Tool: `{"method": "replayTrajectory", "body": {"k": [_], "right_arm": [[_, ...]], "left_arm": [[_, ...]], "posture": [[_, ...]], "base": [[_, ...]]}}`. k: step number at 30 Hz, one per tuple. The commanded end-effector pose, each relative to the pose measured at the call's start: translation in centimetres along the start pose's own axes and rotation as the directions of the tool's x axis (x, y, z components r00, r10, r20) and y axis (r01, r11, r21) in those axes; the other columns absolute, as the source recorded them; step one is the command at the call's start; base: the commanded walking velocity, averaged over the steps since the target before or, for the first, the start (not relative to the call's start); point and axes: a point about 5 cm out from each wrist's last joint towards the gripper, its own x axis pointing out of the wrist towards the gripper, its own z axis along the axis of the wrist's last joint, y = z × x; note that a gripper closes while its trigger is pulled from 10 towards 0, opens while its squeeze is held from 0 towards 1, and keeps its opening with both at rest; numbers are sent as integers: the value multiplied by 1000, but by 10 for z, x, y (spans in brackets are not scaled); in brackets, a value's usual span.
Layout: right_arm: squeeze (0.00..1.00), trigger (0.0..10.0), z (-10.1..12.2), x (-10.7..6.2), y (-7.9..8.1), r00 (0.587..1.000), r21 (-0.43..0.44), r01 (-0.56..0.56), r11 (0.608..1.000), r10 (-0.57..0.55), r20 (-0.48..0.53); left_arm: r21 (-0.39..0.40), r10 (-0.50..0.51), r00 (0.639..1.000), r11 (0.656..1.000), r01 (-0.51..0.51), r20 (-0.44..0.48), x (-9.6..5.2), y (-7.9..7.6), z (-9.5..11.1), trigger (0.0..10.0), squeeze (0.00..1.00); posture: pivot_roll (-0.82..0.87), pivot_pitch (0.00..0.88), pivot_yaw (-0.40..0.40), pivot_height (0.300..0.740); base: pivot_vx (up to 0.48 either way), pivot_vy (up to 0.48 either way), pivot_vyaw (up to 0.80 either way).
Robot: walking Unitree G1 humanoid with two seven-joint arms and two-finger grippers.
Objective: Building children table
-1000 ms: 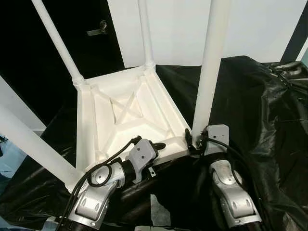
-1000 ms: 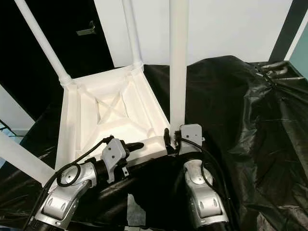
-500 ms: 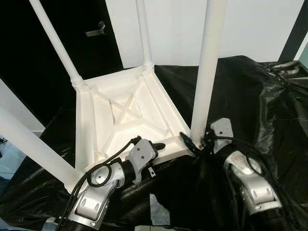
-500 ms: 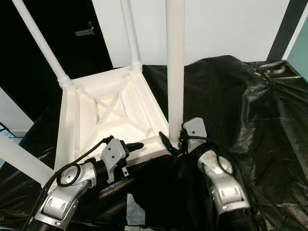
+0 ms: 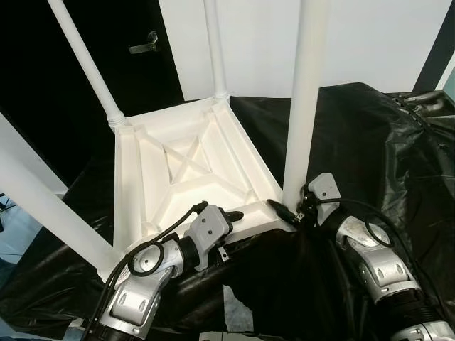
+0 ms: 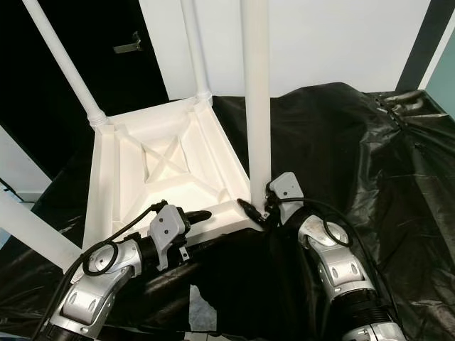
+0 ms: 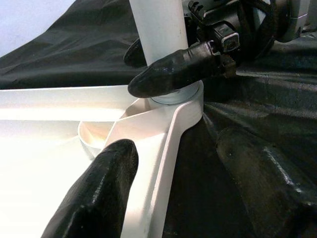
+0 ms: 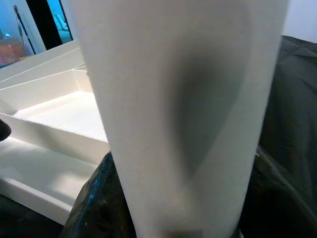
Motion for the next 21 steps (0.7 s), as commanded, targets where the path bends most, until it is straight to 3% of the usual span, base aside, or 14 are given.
{"method": "replayTrajectory", "body": {"k": [1,3,4,5,6,9,12,17,21], "right_arm": [[0,0,-3,-1,3,1000,-13,-4,1000,4,-12],[0,0,-5,-2,3,1000,-4,27,1000,-27,-16],[0,667,-5,-2,3,999,4,44,999,-44,-13],[0,9137,-6,-3,3,998,10,62,998,-62,-16],[0,10000,-6,-3,3,995,15,94,995,-94,-16],[0,10000,-7,-3,3,993,17,114,993,-114,-15],[0,10000,-10,-3,6,966,36,255,966,-254,-45],[0,10000,-13,-4,10,938,59,345,937,-341,-65],[0,10000,-17,-3,24,834,95,550,830,-540,-110]], "left_arm": [[-1,24,1000,1000,-24,-13,-3,2,-2,10000,0],[-1,22,1000,1000,-22,-13,-3,2,-2,10000,0],[-1,22,1000,1000,-22,-13,-3,2,-2,10000,0],[-1,21,1000,1000,-21,-13,-3,2,-2,10000,0],[0,20,1000,1000,-20,-12,-3,2,-1,10000,0],[0,20,1000,1000,-20,-12,-3,3,-1,10000,0],[0,16,1000,1000,-16,-10,-2,2,-1,10000,0],[0,14,1000,1000,-14,-9,-1,2,-1,10000,0],[-3,11,1000,1000,-11,-8,0,1,-1,10000,0]], "posture": [[31,0,107,740],[29,0,108,740],[27,0,110,740],[27,0,110,740],[24,0,110,740],[23,0,111,740],[19,0,113,740],[15,0,113,740],[12,0,114,740]], "base": [[0,0,0],[0,0,0],[0,0,0],[0,0,0],[0,0,0],[0,0,0],[0,0,0],[0,0,0],[0,0,0]]}}
